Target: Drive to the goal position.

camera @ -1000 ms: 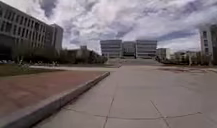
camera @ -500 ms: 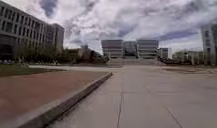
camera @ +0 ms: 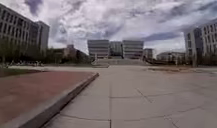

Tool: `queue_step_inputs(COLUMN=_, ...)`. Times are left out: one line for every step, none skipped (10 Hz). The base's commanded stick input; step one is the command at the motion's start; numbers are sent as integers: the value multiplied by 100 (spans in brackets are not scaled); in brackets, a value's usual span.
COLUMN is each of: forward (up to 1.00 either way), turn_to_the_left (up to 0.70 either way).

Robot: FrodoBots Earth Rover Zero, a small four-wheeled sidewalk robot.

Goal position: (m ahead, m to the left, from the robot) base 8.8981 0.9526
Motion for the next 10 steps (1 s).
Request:
queue_step_inputs(forward=100, turn_to_the_left=0)
queue_step_inputs(forward=100, turn_to_the_left=0)
queue_step_inputs(forward=100, turn_to_the_left=0)
queue_step_inputs(forward=100, turn_to_the_left=0)
queue_step_inputs(forward=100, turn_to_the_left=0)
queue_step_inputs(forward=100, turn_to_the_left=0)
queue_step_inputs(forward=100, turn_to_the_left=0)
queue_step_inputs(forward=100, turn_to_the_left=0)
queue_step_inputs(forward=100, turn_to_the_left=0)
queue_step_inputs(forward=100, turn_to_the_left=0)
